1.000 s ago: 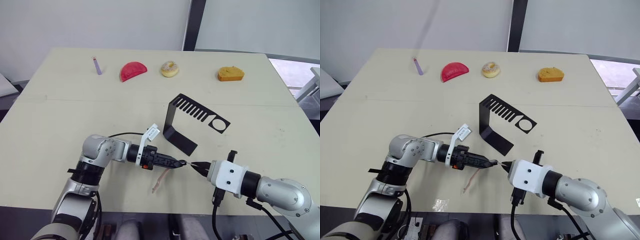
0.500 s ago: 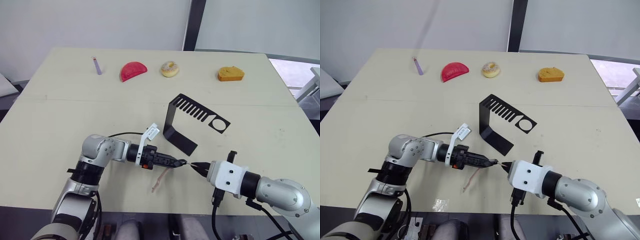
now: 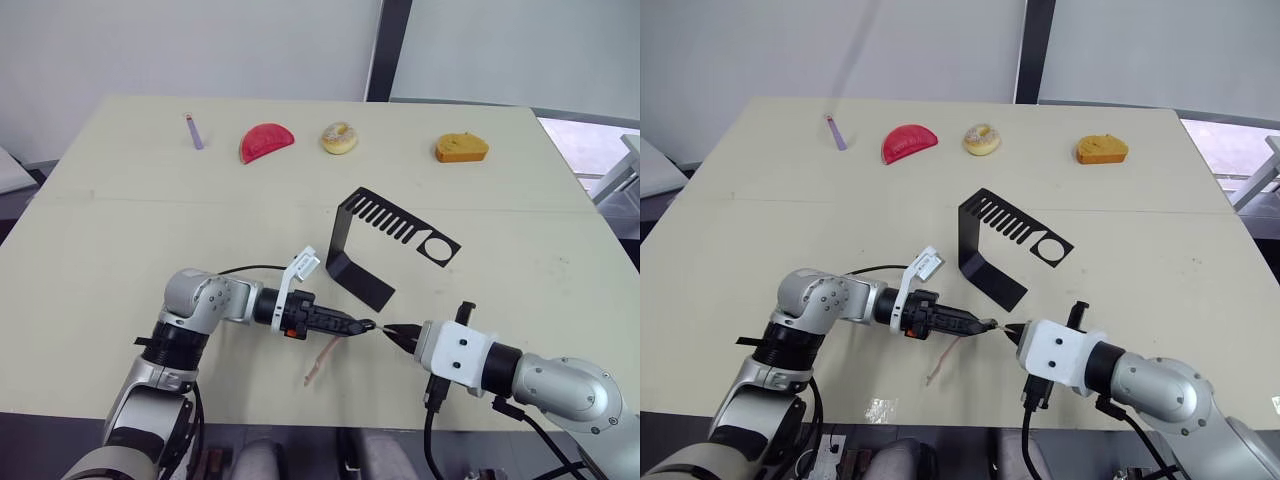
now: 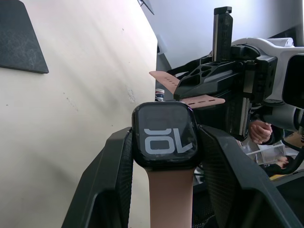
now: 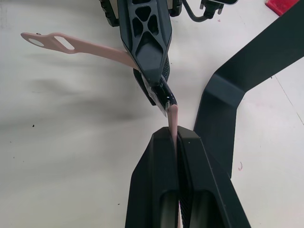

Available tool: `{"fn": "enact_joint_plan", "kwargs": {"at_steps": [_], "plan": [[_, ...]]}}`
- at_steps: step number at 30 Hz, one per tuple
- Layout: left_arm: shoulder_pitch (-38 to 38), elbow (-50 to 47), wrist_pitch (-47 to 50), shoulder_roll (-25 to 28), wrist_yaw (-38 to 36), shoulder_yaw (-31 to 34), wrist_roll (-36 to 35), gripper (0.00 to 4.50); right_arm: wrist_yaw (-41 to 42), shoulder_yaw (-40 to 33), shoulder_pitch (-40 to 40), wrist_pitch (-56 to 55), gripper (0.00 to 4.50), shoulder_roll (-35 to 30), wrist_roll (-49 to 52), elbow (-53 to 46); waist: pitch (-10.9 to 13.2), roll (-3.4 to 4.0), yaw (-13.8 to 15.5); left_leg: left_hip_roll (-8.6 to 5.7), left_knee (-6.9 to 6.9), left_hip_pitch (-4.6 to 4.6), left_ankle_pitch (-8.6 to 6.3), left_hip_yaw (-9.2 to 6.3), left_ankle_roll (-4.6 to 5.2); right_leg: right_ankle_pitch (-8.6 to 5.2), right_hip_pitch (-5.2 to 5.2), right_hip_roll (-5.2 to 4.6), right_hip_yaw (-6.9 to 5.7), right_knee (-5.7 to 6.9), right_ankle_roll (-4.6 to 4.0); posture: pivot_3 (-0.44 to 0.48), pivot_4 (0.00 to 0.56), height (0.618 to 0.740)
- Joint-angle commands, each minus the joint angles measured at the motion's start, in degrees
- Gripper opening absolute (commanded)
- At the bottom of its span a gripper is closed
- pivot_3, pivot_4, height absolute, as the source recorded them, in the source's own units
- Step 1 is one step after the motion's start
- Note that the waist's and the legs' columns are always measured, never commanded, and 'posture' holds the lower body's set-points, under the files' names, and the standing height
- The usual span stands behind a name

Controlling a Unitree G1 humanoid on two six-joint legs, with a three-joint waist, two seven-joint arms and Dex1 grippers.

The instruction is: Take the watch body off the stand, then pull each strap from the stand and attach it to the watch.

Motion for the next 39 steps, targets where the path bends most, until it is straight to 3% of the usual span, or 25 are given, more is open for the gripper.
{"fn": "enact_joint_plan", "kwargs": {"at_steps": [1,39], "plan": [[-0.96,-1.11,0.11,-0.37,0.06,1.56,-1.76,1.6,0.27,-0.68,-0.69,-0.39,0.0,0.63,-0.1,-2.31,0.0,0.0,0.02,0.0,0.0,0.0,0.0,0.0,0.0,0.0,0.0,0.0,0.0,0.0,0.0,0.0,0.15,0.737],[-1.63,-2.47,3.48,-3.79,2.65,4.26,-3.13,1.6,0.62,1.96,-5.15,2.02,0.0,0.73,-0.82,-1.05,0.0,0.0,0.0,0.0,0.0,0.0,0.0,0.0,0.0,0.0,-0.01,-0.01,0.0,0.01,0.0,0.0,0.15,0.737]]}}
